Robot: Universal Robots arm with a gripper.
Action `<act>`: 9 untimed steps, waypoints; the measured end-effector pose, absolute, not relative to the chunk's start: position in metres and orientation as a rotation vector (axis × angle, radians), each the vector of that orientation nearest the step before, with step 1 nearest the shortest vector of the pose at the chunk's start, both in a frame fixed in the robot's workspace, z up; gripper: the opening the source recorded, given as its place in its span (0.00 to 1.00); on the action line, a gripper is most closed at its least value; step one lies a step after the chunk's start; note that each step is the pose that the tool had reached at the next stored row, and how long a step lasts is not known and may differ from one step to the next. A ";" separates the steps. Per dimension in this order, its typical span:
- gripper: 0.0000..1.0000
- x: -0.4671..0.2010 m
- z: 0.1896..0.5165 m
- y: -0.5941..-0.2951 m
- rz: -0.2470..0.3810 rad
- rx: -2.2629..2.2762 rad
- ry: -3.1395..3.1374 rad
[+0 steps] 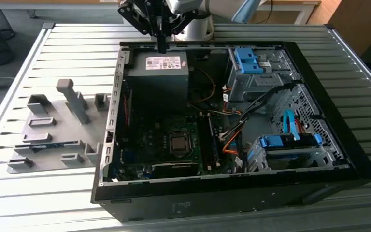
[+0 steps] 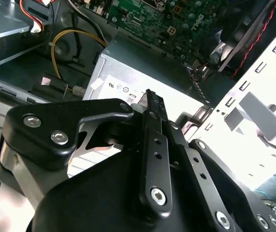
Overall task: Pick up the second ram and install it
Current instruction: 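Reach for the second ram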
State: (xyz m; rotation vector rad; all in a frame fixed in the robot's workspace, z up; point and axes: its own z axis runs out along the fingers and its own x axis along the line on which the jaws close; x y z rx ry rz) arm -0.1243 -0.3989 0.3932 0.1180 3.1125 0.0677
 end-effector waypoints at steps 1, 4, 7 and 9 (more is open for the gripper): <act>0.11 -0.125 0.393 -0.399 0.068 0.118 3.113; 0.11 -0.125 0.393 -0.399 0.068 0.118 3.113; 0.11 -0.126 0.393 -0.399 0.068 0.118 3.113; 0.11 -0.127 0.393 -0.399 0.068 0.118 3.113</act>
